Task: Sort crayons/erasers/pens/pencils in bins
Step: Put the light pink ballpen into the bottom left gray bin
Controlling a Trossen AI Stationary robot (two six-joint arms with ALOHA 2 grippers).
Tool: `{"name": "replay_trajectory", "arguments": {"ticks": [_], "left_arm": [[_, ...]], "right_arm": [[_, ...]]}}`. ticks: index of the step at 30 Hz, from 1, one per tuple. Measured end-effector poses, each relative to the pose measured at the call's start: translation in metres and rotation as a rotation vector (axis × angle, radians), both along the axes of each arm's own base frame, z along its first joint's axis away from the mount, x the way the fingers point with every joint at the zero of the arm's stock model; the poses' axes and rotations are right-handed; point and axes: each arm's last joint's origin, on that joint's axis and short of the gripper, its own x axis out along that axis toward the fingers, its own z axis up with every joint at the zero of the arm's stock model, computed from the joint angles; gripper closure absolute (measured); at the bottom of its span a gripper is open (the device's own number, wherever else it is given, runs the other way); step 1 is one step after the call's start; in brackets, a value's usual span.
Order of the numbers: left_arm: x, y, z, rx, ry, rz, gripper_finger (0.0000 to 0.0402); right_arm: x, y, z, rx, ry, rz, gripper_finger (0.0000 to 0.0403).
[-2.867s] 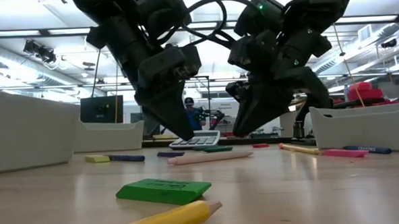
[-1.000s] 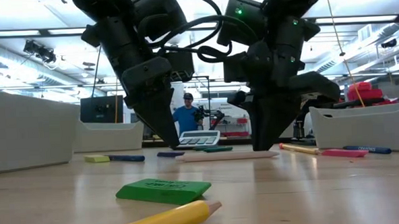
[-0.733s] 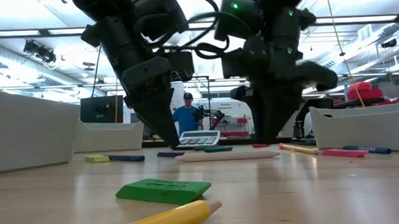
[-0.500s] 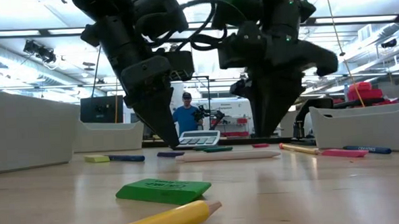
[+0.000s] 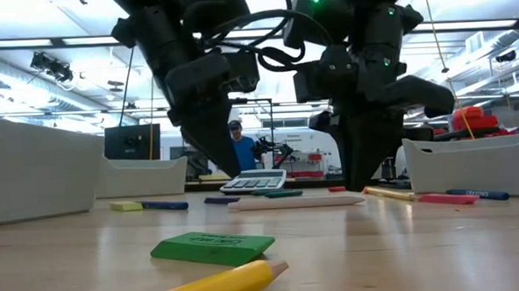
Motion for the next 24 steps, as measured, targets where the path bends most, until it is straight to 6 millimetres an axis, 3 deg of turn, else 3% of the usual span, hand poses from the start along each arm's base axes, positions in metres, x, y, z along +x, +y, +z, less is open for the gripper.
{"name": "replay_trajectory", "arguments": {"ticks": [19, 24], "left_arm": [[0.001, -0.005, 0.004, 0.001, 0.007, -0.014, 0.0327], [0.003, -0.005, 0.005, -0.001, -0.017, -0.016, 0.0331]], "right_arm": [[-0.001, -0.002, -0.027, 0.035, 0.008, -0.008, 0.0345], [-0.001, -0.002, -0.025, 0.019, -0.011, -0.018, 0.0347]]}}
